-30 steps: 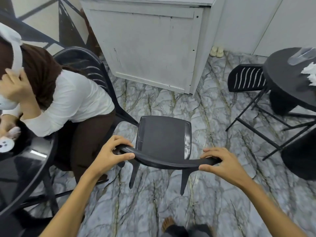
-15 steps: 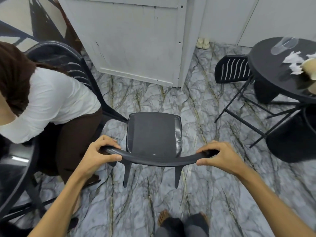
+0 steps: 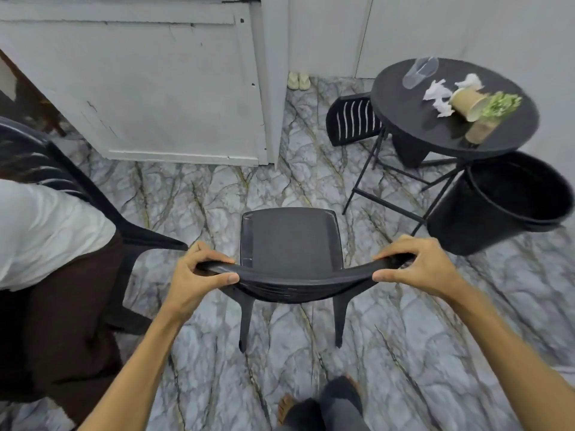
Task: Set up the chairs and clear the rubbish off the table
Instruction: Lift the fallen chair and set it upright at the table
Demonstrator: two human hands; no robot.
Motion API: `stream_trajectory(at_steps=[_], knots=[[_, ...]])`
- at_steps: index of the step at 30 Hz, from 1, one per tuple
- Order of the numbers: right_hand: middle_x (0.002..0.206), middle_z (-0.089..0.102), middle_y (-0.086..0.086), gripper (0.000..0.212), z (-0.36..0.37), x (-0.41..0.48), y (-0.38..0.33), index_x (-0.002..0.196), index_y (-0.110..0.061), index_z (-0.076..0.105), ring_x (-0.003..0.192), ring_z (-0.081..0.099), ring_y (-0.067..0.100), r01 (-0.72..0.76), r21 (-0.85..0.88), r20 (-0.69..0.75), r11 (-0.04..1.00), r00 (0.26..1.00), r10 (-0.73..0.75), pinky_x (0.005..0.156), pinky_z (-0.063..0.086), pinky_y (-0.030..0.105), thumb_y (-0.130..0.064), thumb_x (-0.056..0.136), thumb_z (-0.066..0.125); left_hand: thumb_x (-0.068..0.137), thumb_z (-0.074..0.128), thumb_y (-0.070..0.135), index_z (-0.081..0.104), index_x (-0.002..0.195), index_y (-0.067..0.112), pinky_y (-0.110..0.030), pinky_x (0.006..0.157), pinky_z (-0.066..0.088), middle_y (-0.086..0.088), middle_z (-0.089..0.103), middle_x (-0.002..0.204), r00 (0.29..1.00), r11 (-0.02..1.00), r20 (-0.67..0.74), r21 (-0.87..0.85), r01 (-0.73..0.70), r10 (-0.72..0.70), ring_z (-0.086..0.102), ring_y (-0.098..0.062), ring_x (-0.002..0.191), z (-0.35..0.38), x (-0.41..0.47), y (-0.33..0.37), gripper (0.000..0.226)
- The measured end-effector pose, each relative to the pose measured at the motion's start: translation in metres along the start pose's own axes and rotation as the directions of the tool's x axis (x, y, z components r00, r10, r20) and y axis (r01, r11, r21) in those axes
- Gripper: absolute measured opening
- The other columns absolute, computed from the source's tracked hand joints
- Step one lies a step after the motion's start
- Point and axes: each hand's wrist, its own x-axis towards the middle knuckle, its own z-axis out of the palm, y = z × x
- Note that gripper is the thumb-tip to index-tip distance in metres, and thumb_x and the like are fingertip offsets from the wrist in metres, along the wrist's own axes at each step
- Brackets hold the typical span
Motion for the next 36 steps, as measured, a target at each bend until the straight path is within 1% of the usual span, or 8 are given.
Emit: stream_trajectory(at_steps=[4, 10, 13, 16, 18, 27, 30, 36], knots=[[0.074, 0.072, 0.002, 0.038, -0.038, -0.016, 0.027, 0.078, -0.023, 0.080, 0.073, 0.066, 0.018, -0.068, -0.022, -0.100, 0.997, 0.993, 0.066, 0.069, 0.053, 0.042, -0.051, 0.052, 0.084, 0.051, 0.089, 0.036, 0.078, 0.078, 0.025, -0.038, 0.071, 0.048, -0.003, 0.049, 0.083, 0.992, 1.000, 0.128, -0.021, 0.003, 0.000, 0.054, -0.016, 0.076, 0.053, 0.047, 0.009, 0.031], [0.073, 0.070, -0.003, 0.039, -0.097, -0.024, 0.072, 0.080, -0.019, 0.080, 0.071, 0.064, 0.010, -0.160, 0.006, -0.247, 0.987, 0.956, 0.156, 0.064, 0.046, 0.018, -0.045, 0.052, 0.085, 0.050, 0.087, 0.039, 0.078, 0.073, 0.031, -0.032, 0.071, 0.047, -0.009, 0.049, 0.085, 0.966, 0.998, 0.250, -0.014, -0.063, 0.064, 0.055, -0.018, 0.077, 0.138, 0.126, 0.030, 0.026], [0.077, 0.073, -0.002, 0.036, -0.124, -0.026, 0.093, 0.081, -0.022, 0.080, 0.074, 0.067, 0.014, -0.194, 0.027, -0.315, 0.981, 0.929, 0.193, 0.066, 0.051, 0.022, -0.044, 0.053, 0.085, 0.051, 0.087, 0.039, 0.078, 0.074, 0.028, -0.034, 0.070, 0.046, -0.004, 0.050, 0.083, 0.948, 0.996, 0.306, -0.038, -0.085, 0.092, 0.055, -0.019, 0.076, 0.178, 0.165, 0.040, 0.027], [0.078, 0.074, -0.003, 0.034, -0.147, -0.021, 0.102, 0.080, -0.022, 0.080, 0.076, 0.068, 0.015, -0.221, 0.031, -0.372, 0.975, 0.903, 0.216, 0.068, 0.053, 0.023, -0.043, 0.055, 0.085, 0.052, 0.087, 0.041, 0.078, 0.075, 0.028, -0.019, 0.068, 0.047, 0.007, 0.052, 0.080, 0.927, 0.992, 0.353, -0.061, -0.114, 0.128, 0.055, -0.007, 0.074, 0.208, 0.205, 0.050, 0.028], [0.078, 0.075, -0.002, 0.034, -0.162, -0.016, 0.107, 0.081, -0.020, 0.080, 0.077, 0.069, 0.015, -0.227, 0.053, -0.421, 0.972, 0.878, 0.228, 0.068, 0.054, 0.024, -0.042, 0.055, 0.086, 0.054, 0.087, 0.039, 0.079, 0.077, 0.027, -0.012, 0.068, 0.045, 0.004, 0.051, 0.081, 0.906, 0.985, 0.389, -0.084, -0.148, 0.169, 0.055, -0.005, 0.074, 0.225, 0.229, 0.058, 0.027], [0.075, 0.074, -0.011, 0.029, -0.161, 0.007, 0.126, 0.076, -0.022, 0.079, 0.076, 0.066, 0.009, -0.296, -0.019, -0.532, 0.955, 0.811, 0.241, 0.067, 0.053, 0.024, -0.044, 0.058, 0.085, 0.056, 0.086, 0.039, 0.077, 0.077, 0.026, -0.017, 0.069, 0.047, -0.001, 0.052, 0.083, 0.834, 0.982, 0.519, -0.075, -0.173, 0.187, 0.054, -0.015, 0.078, 0.263, 0.301, 0.055, 0.026], [0.074, 0.073, -0.014, 0.028, -0.156, 0.011, 0.126, 0.076, -0.028, 0.078, 0.077, 0.066, 0.012, -0.329, 0.027, -0.533, 0.944, 0.794, 0.293, 0.067, 0.053, 0.028, -0.048, 0.058, 0.084, 0.058, 0.086, 0.037, 0.076, 0.079, 0.023, -0.015, 0.068, 0.049, 0.004, 0.053, 0.084, 0.802, 0.986, 0.576, -0.057, -0.155, 0.159, 0.055, -0.010, 0.077, 0.260, 0.318, 0.055, 0.027], [0.086, 0.073, -0.014, 0.040, -0.136, -0.010, 0.124, 0.080, -0.028, 0.077, 0.088, 0.066, 0.011, -0.401, 0.171, -0.433, 0.900, 0.790, 0.434, 0.077, 0.052, 0.027, -0.054, 0.050, 0.085, 0.056, 0.088, 0.027, 0.073, 0.081, 0.010, -0.017, 0.070, 0.047, -0.013, 0.052, 0.086, 0.774, 0.988, 0.615, -0.073, -0.135, 0.151, 0.056, -0.016, 0.077, 0.244, 0.289, 0.036, 0.033]])
